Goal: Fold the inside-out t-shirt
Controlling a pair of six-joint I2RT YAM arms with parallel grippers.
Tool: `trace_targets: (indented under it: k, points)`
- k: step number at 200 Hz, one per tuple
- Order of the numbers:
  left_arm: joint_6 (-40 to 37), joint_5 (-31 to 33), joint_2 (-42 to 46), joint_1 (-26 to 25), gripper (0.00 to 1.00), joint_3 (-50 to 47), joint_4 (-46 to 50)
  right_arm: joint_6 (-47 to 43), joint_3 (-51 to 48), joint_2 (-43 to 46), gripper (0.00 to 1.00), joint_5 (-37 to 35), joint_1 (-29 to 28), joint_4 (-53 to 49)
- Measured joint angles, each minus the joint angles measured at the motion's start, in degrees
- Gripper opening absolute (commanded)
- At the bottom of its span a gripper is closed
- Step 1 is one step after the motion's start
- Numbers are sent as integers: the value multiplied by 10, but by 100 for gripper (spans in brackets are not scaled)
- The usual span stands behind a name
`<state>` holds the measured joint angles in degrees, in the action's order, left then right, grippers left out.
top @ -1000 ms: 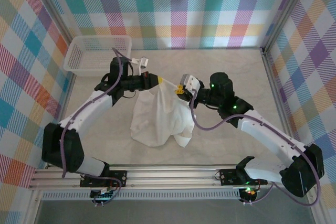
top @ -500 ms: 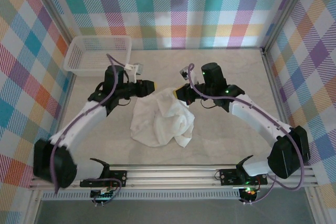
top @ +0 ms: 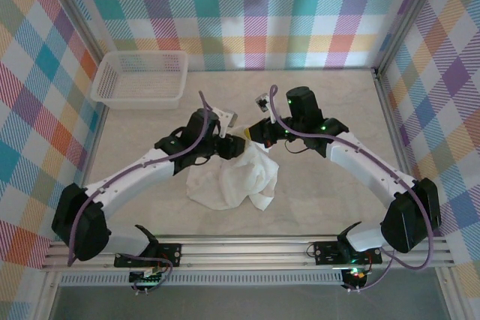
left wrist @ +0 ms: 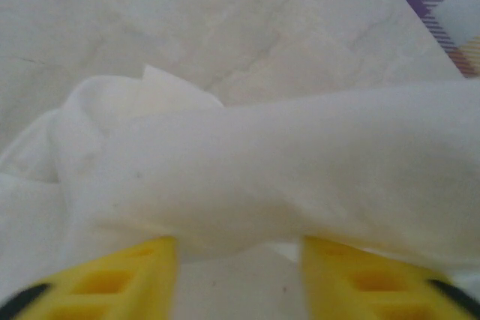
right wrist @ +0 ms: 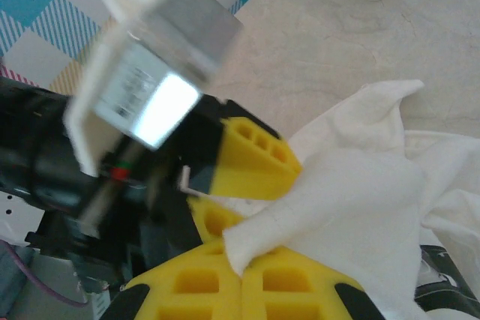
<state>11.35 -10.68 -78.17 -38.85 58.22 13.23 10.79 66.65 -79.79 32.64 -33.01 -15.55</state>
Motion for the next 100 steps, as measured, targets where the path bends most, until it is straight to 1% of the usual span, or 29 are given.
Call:
trace_targets:
  k: [7, 23, 35, 46, 55, 64, 83, 100]
  points:
    - [-1, -12, -3, -1, 81, -2, -9, 0, 0, 0, 0, 0, 0, 0]
    - [-11, -29, -5, -6, 86, -7, -32, 4, 0, 0, 0, 1, 0, 0]
    - [-17, -33, -6, -10, 87, -10, -48, 4, 1, 0, 0, 3, 0, -1]
    - [-18, -28, -10, -12, 84, -12, -59, 5, 2, 0, 0, 5, 0, -2]
    - [-19, -16, -13, -12, 79, -13, -64, 6, 3, 0, 0, 6, 0, -2]
    - [-17, -2, -17, -12, 72, -13, -64, 8, 3, 0, 0, 7, 0, -2]
    - [-18, 23, -24, -12, 49, -13, -64, 8, 3, 0, 0, 5, 0, -5]
    - [-14, 38, -25, -12, 40, -10, -63, 8, 4, 0, 0, -7, 0, -14]
